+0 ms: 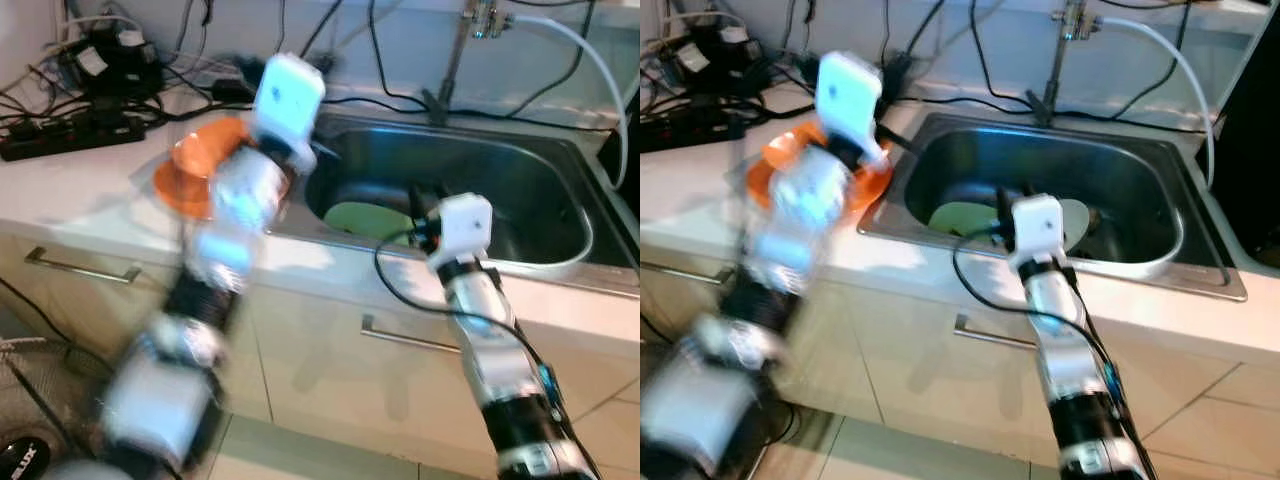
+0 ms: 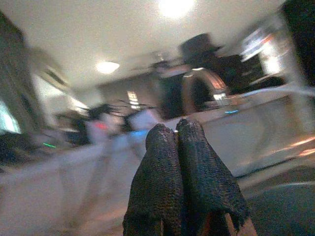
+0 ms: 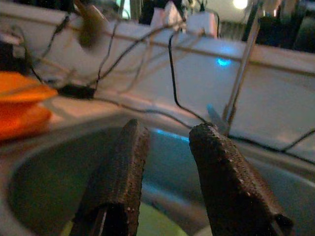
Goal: Kitchen organization
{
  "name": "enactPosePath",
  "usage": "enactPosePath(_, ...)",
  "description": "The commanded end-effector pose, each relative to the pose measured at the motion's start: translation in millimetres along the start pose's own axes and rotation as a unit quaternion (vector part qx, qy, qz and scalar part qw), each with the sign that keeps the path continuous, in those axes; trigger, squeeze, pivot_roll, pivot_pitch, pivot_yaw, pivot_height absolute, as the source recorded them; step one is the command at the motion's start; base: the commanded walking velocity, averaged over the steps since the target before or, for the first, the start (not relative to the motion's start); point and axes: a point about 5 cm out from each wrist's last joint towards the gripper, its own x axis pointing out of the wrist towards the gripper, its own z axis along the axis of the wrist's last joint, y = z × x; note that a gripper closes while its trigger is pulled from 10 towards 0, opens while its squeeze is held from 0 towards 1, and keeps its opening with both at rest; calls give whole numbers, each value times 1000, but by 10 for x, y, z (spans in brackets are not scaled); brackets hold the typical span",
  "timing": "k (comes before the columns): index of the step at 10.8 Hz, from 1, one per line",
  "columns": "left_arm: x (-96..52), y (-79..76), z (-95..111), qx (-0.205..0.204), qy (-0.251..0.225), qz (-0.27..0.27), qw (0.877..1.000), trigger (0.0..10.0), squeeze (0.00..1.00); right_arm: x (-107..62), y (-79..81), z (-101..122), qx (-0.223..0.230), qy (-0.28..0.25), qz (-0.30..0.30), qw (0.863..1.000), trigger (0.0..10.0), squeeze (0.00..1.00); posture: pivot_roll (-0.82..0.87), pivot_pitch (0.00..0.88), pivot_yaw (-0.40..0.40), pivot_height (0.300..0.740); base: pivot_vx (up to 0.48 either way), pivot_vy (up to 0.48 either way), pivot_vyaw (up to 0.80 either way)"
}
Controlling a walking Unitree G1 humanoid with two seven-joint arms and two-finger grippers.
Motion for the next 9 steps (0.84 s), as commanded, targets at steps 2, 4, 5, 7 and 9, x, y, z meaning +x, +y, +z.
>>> enactPosePath(2, -120, -153, -30, -87, 8, -33, 996, 10000, 0, 56, -4, 66, -2, -19, 10, 1000, 10000, 1000, 107, 0, -7, 740, 0, 0, 0)
enactPosePath(4, -204, -162, -55, -123, 17, -26, 992, 10000, 0, 91, 35, 117, -11, -30, 39, 999, 10000, 1000, 107, 0, 0, 740, 0, 0, 0)
enactPosePath(5, -233, -103, -44, -136, 24, -27, 990, 10000, 0, 100, 102, 147, -29, -40, 86, 995, 10000, 1000, 111, 0, 10, 740, 0, 0, 0)
enactPosePath(7, -247, -96, -45, -145, 32, -33, 988, 10000, 0, 84, 164, 139, -39, -40, 117, 992, 10000, 1000, 110, 0, 14, 740, 0, 0, 0)
enactPosePath(9, -298, -162, -100, -174, 54, -57, 982, 10000, 0, 67, 203, 126, -42, -40, 125, 990, 10000, 1000, 112, 0, 24, 740, 0, 0, 0)
